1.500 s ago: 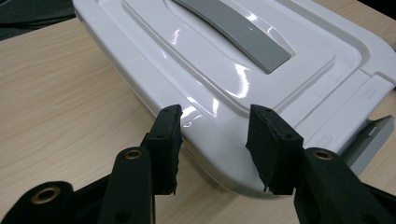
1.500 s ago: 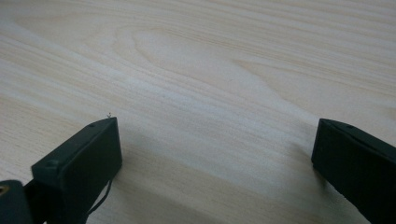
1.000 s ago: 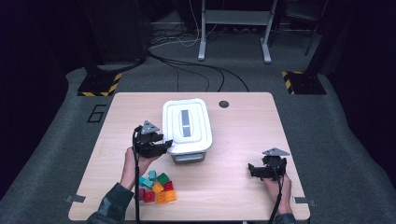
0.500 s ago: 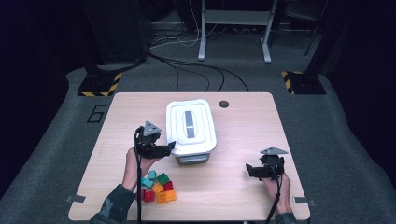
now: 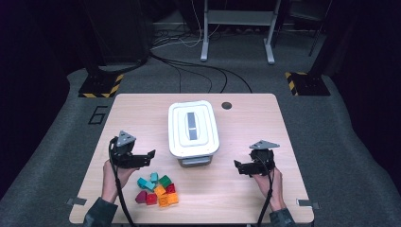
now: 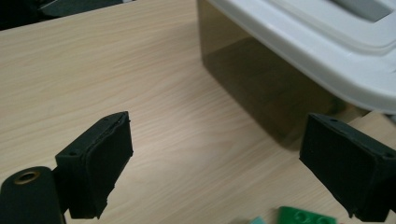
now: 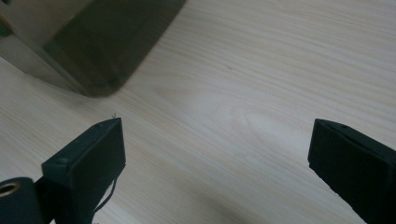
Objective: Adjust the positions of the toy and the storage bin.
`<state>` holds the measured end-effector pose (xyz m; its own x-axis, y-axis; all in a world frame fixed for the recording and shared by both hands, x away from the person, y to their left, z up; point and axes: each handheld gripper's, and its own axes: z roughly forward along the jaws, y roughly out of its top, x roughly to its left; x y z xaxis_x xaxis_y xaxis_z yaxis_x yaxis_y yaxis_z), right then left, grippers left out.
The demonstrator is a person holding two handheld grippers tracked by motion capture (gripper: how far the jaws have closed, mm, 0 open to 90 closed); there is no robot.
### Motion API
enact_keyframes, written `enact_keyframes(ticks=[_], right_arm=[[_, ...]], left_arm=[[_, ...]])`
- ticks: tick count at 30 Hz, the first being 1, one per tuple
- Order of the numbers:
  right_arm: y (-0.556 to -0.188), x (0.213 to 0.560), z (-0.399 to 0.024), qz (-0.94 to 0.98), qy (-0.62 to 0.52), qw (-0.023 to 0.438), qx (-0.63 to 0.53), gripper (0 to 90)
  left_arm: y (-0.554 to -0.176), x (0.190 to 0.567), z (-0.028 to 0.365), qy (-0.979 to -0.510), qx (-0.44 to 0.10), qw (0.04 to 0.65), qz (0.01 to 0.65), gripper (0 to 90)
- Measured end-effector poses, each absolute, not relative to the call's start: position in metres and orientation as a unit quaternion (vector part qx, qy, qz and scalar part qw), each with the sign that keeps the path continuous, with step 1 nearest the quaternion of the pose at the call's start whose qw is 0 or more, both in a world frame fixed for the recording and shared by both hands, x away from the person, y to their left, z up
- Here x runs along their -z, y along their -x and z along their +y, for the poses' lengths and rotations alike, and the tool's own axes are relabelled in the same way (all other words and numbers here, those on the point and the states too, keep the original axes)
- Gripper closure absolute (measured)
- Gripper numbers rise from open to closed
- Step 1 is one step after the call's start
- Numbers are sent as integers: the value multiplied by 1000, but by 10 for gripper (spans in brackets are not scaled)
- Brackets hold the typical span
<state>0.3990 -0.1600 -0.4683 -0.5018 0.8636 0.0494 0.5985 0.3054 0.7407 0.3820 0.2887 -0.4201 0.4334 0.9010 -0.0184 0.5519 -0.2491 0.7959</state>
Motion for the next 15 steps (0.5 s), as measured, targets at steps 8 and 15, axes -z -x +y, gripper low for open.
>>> enact_keyframes(ticks=[8, 15], right_arm=[[-405, 452, -144, 795, -444, 171, -376, 35], [-410, 430, -128, 799, -423, 165, -394, 42]], left_arm=[[-380, 456, 334, -735, -231, 357, 529, 3], [-382, 498, 362, -718, -210, 337, 571, 1]])
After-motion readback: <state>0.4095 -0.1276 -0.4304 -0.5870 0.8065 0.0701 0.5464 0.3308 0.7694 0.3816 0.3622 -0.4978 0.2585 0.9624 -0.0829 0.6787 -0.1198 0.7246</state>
